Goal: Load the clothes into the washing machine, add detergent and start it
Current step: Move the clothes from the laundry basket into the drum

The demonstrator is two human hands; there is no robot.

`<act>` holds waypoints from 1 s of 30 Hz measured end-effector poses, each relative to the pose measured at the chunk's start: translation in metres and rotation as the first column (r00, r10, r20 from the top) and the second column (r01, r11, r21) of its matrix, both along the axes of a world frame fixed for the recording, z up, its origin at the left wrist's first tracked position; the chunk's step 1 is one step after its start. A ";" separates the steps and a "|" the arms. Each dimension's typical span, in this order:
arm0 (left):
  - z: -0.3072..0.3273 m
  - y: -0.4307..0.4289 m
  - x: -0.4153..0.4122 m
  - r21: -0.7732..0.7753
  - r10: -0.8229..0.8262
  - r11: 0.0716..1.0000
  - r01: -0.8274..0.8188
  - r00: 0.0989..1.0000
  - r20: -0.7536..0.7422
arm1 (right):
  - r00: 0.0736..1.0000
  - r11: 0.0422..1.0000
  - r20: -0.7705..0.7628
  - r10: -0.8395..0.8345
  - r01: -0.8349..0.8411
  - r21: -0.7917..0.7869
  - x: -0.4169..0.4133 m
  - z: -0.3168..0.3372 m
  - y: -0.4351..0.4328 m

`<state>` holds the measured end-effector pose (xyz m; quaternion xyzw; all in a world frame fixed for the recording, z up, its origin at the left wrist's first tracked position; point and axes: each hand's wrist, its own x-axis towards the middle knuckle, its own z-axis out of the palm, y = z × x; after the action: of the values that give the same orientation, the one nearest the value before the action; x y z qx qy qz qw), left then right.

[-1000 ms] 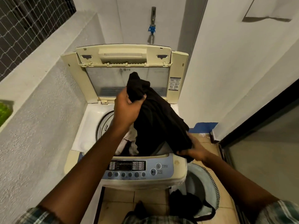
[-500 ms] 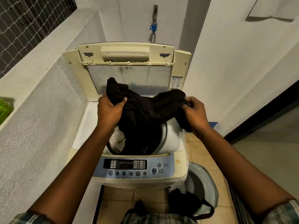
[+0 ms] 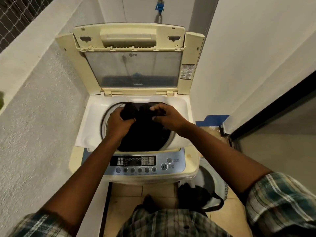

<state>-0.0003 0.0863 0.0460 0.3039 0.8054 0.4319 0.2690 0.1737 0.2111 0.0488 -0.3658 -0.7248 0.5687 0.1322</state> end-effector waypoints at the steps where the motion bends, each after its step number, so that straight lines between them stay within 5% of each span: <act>1: -0.005 0.000 0.002 -0.011 -0.008 1.000 0.008 1.000 0.000 | 1.000 1.000 -0.021 -0.017 0.016 -0.020 0.003 -0.003 0.000; 10: -0.005 0.001 0.081 0.174 -0.163 0.968 0.180 0.981 -0.109 | 0.961 0.970 -0.132 -0.242 0.239 -0.037 0.082 -0.004 0.002; 16: 0.013 -0.030 0.188 0.261 -0.352 0.902 0.345 0.936 -0.023 | 0.859 0.865 -0.123 -0.497 0.480 -0.148 0.196 -0.031 -0.011; 23: -0.071 -0.062 0.296 -0.036 -0.428 0.896 0.442 0.884 0.189 | 0.813 0.761 0.091 -0.574 0.572 -0.306 0.314 -0.128 -0.036; 30: -0.221 -0.077 0.353 -0.358 -0.272 0.849 0.388 0.903 0.333 | 0.858 0.782 0.360 -0.365 0.493 -0.381 0.368 -0.271 -0.066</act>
<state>0.3529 0.0094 -0.1753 0.3130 0.7694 0.2345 0.5051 0.5415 0.1455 -0.2224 -0.6160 -0.4763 0.6235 0.0699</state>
